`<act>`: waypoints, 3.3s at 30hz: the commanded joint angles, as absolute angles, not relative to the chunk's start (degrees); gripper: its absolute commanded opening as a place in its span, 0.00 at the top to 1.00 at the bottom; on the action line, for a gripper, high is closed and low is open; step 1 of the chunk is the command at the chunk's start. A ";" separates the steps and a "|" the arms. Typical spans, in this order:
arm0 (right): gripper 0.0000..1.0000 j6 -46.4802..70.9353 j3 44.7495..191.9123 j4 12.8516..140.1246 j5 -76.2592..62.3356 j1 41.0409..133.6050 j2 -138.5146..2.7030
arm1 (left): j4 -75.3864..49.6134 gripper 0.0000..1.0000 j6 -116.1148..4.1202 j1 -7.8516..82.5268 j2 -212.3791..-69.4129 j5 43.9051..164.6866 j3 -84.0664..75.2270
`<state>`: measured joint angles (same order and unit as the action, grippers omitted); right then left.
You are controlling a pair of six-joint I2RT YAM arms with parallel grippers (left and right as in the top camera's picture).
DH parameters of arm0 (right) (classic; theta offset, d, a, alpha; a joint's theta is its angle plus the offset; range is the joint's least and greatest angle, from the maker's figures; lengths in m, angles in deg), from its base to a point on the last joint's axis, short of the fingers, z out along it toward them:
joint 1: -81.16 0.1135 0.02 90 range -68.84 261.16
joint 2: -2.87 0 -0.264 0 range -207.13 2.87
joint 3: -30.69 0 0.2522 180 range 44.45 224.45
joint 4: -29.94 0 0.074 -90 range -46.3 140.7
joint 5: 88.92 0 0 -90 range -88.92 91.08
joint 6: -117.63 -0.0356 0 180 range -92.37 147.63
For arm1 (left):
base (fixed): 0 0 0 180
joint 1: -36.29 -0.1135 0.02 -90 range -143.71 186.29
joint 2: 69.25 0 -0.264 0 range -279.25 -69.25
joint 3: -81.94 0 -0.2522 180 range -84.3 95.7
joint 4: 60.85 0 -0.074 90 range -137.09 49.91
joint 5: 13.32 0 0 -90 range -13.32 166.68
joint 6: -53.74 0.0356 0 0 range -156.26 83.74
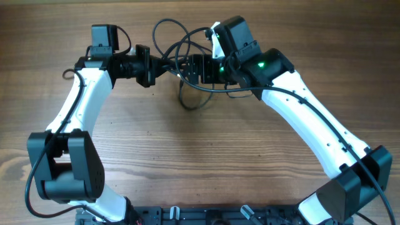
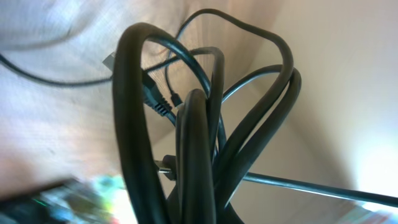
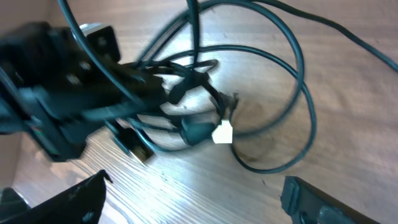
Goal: Untangle cables
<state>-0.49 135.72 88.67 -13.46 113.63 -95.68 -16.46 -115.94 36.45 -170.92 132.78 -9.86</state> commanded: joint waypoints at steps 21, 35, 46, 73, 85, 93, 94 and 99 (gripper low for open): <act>0.53 -5.52 128.31 68.76 -10.30 117.37 -102.21 | -17.84 0.96 -161.25 36.04 -169.32 139.90 -8.86; 0.55 -7.07 128.31 60.02 -7.17 117.37 -103.83 | -17.82 0.96 -161.23 35.80 -169.32 141.82 -8.86; 0.89 -10.04 128.33 57.02 -7.21 117.30 -106.89 | -17.82 0.96 -161.21 36.17 -169.32 141.80 -8.86; 0.80 14.04 128.44 84.26 -18.62 108.84 -88.29 | -14.54 0.96 -62.41 37.24 -169.32 129.34 -8.86; 0.56 17.25 133.40 84.06 -27.28 108.86 -84.90 | -8.42 0.96 -40.10 38.03 -169.32 137.54 -8.86; 0.60 17.15 133.38 82.75 -25.40 112.47 -85.03 | -4.37 0.96 -40.14 41.85 -169.32 137.50 -8.88; 0.63 17.10 133.38 82.77 -23.50 113.04 -85.03 | -4.37 0.96 -40.14 42.05 -169.32 137.50 -8.86; 0.83 17.01 133.34 83.62 -17.25 114.39 -86.52 | -4.37 0.96 -41.91 42.18 -169.32 137.50 -8.86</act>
<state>16.58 132.37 83.38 -22.01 114.02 -85.03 -4.20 -41.91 42.24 -170.81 135.11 -9.23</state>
